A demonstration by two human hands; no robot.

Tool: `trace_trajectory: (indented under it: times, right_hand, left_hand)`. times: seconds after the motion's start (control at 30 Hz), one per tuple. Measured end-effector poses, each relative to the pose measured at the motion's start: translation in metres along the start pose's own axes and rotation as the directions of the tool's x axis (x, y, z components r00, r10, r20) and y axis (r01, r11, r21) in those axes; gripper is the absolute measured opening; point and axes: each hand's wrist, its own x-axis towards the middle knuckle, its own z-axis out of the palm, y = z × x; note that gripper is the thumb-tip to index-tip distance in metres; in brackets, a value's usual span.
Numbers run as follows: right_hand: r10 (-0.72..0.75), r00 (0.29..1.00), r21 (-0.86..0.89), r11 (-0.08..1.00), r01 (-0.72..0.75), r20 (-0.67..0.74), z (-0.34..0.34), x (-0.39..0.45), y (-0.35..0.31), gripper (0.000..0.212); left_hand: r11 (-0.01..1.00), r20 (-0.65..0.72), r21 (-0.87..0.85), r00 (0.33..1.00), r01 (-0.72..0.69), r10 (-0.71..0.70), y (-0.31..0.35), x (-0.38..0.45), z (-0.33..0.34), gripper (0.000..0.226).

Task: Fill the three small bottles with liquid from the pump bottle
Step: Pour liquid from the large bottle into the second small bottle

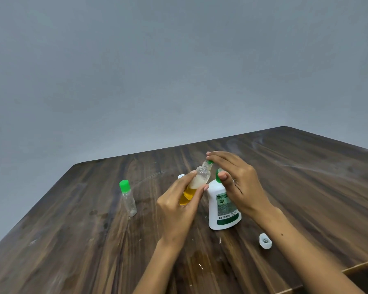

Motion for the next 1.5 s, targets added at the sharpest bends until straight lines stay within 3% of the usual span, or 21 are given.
trace_trajectory:
  times: [0.3, 0.7, 1.5]
  right_hand:
    - [0.019, 0.982, -0.004, 1.0, -0.021, -0.188, 0.015, -0.012, 0.0, 0.07]
    - [0.004, 0.966, -0.018, 1.0, -0.009, -0.258, 0.02, -0.011, 0.005, 0.069]
    - [-0.05, 0.98, -0.098, 0.995, 0.032, -0.191, 0.015, -0.011, 0.005, 0.073]
  left_hand:
    - [0.999, 0.028, 0.022, 0.999, -0.028, 0.027, -0.003, -0.001, 0.002, 0.039]
    - [0.999, 0.027, 0.037, 1.0, -0.015, 0.014, -0.003, -0.004, 0.003, 0.041]
    - [1.0, 0.007, 0.015, 1.0, 0.007, -0.007, -0.004, -0.004, 0.001, 0.038]
